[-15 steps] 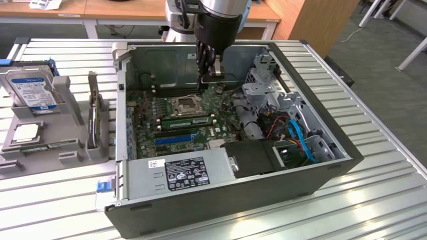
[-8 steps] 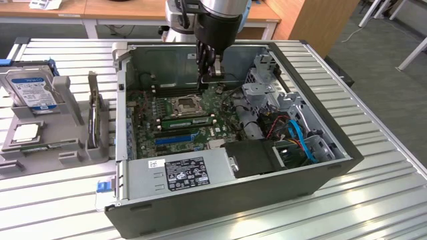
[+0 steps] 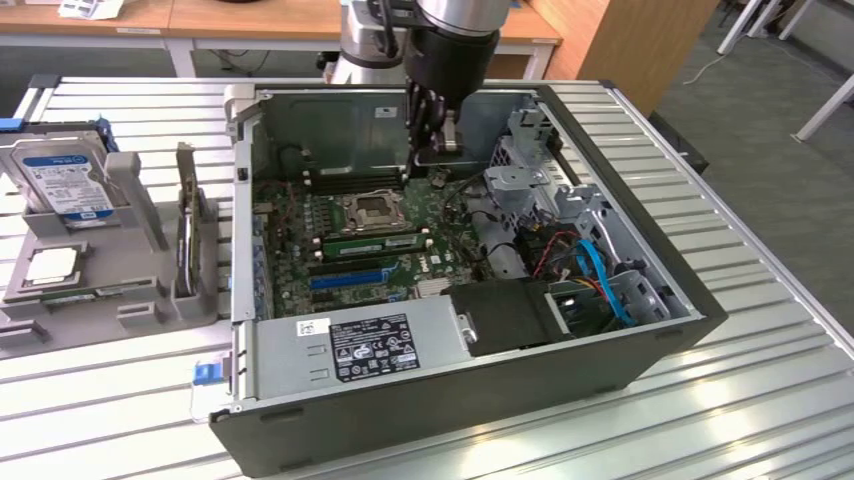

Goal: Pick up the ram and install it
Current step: 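Press down the ram until it locks into place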

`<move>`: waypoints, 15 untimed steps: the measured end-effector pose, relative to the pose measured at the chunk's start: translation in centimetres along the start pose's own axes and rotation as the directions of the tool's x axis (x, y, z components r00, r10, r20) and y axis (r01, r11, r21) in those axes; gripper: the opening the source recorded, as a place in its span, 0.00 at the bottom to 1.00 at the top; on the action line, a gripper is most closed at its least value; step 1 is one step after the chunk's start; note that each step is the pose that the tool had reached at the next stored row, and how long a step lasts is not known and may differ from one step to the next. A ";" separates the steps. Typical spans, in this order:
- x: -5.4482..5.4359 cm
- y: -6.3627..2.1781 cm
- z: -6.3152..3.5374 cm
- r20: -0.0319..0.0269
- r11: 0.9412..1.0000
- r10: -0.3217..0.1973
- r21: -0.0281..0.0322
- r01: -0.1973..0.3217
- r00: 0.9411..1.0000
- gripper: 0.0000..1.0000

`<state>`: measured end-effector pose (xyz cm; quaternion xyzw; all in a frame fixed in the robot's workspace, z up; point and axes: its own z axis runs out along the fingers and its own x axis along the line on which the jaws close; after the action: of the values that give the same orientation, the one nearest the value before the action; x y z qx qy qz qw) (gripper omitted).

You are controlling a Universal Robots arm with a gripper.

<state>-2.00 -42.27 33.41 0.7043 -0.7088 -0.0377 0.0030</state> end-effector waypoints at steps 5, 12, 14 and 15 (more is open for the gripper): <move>0.0 -1.28 -0.07 0.000 1.000 0.000 0.000 0.000 1.000 0.10; 0.0 -1.86 -0.10 0.000 1.000 0.000 0.000 0.000 1.000 0.10; 0.0 -1.86 -0.08 0.000 1.000 0.000 0.000 0.000 1.000 0.10; 0.0 -1.87 0.01 0.000 1.000 0.000 0.000 0.000 1.000 0.10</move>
<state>-0.14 -42.27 33.29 0.7043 -0.7089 -0.0376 0.0029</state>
